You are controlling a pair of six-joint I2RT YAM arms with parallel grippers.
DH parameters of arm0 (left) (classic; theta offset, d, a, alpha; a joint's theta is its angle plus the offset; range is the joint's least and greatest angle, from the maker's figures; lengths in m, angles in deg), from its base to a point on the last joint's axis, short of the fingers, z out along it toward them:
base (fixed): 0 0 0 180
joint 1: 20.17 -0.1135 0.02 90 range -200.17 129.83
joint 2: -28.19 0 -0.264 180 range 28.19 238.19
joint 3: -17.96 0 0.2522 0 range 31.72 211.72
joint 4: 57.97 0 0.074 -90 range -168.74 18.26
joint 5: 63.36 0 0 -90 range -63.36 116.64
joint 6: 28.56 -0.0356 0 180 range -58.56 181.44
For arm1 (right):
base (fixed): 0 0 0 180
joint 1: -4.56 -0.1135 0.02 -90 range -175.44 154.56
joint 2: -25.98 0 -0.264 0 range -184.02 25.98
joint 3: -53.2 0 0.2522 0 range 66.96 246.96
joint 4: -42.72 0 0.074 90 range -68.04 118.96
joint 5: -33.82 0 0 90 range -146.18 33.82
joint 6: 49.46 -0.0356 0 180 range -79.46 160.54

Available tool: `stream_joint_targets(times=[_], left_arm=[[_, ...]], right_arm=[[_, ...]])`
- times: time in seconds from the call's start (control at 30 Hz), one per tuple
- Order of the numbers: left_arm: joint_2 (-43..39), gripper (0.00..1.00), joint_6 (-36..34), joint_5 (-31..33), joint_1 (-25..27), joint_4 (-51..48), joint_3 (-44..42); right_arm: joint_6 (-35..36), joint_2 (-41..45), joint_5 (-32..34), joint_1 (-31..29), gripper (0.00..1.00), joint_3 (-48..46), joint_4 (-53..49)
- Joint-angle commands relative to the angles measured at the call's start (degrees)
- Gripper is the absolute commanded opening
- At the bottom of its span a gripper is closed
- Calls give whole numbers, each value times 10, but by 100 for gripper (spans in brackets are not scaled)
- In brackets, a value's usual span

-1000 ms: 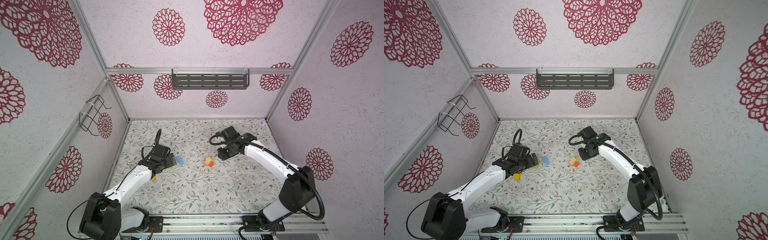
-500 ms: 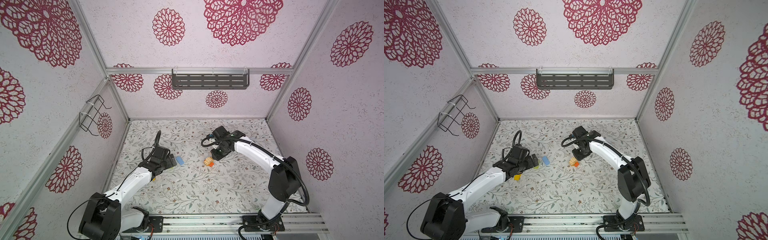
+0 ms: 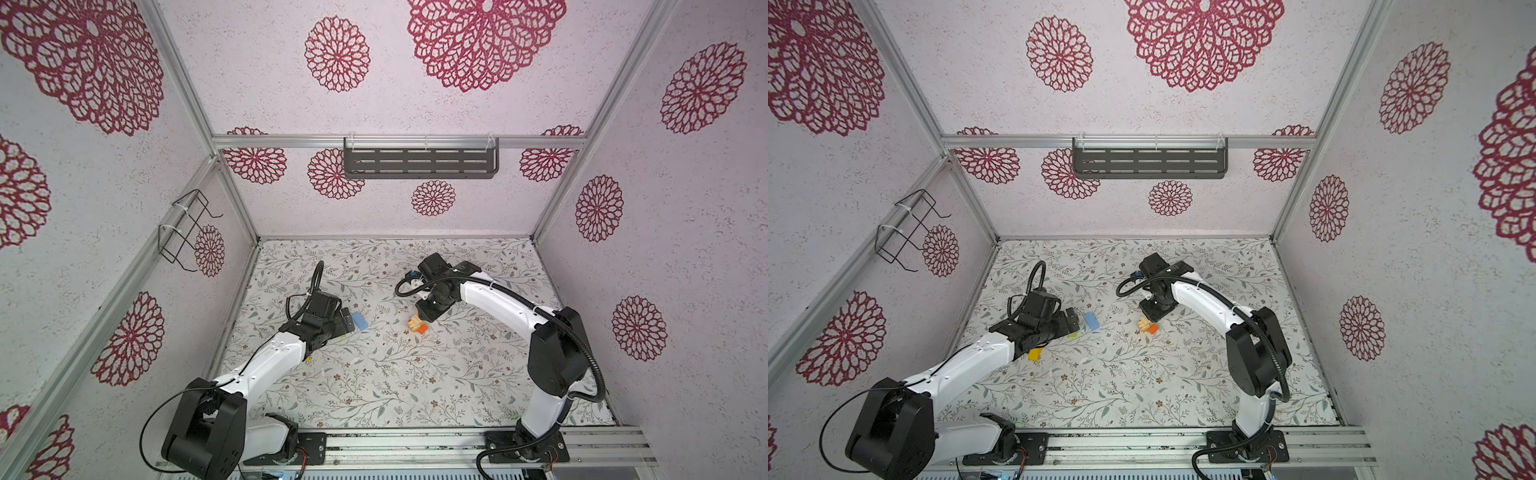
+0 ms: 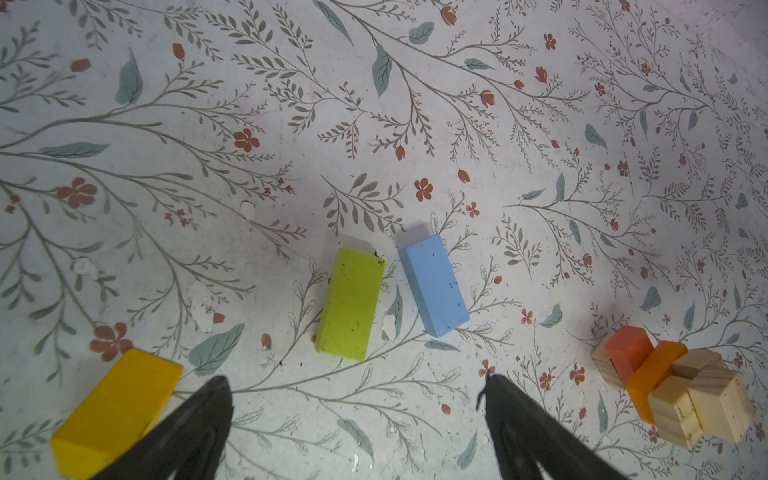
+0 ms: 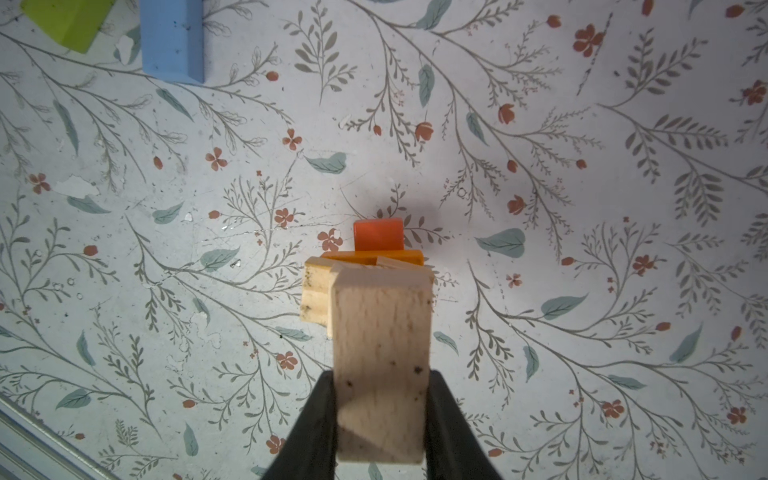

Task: Build the wood block tower
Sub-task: 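Lower the light wooden block onto the top of the stack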

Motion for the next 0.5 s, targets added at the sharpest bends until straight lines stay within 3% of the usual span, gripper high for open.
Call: stream_joint_targets(times=[0.0, 0.47], left_arm=[[3, 97, -6, -5, -7, 17, -9], [2, 97, -5, -8, -9, 16, -11]], right_arm=[[16, -1, -10, -8, 28, 16, 1], [20, -16, -1, -20, 28, 18, -1]])
